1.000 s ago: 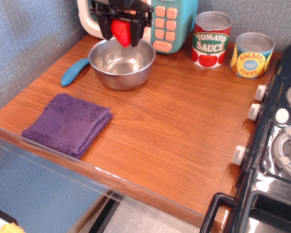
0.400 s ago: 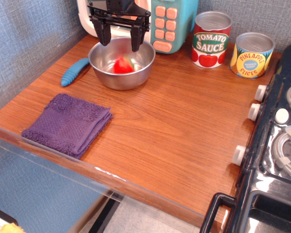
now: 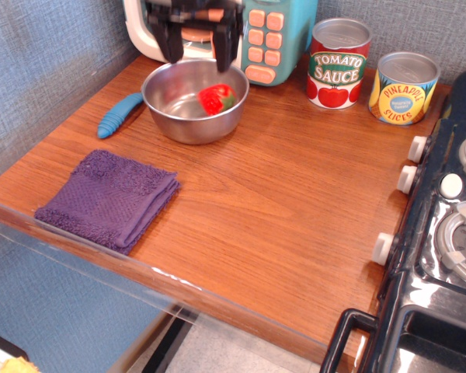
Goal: Put the red strawberry inside the silver pot.
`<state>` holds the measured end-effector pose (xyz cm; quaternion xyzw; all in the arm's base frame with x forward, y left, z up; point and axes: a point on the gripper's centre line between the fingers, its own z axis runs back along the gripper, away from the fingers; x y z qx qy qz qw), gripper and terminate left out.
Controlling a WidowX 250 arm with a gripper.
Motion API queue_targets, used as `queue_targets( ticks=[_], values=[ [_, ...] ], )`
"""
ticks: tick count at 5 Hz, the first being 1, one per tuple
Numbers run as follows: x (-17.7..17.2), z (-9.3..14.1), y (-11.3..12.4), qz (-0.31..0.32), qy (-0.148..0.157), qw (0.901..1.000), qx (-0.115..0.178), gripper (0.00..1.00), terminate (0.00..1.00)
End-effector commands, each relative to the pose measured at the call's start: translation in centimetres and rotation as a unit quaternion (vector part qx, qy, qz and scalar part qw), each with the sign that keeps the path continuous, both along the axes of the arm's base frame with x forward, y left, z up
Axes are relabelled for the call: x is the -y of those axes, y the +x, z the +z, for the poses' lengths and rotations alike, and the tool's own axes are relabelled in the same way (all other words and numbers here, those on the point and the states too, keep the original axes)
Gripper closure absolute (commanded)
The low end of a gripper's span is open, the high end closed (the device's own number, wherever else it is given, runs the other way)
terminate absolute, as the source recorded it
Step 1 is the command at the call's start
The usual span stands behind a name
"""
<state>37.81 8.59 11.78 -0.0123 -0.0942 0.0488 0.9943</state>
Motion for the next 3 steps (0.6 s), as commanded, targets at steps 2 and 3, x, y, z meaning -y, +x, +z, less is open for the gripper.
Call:
queue_targets(
  ticks=[2,3],
  values=[
    [0.57,2.35,-2.15,-0.028,0.009,0.9994,0.015,0.00,0.00],
    [0.57,2.35,-2.15,-0.028,0.009,0.9994,0.015,0.00,1.00]
  ],
)
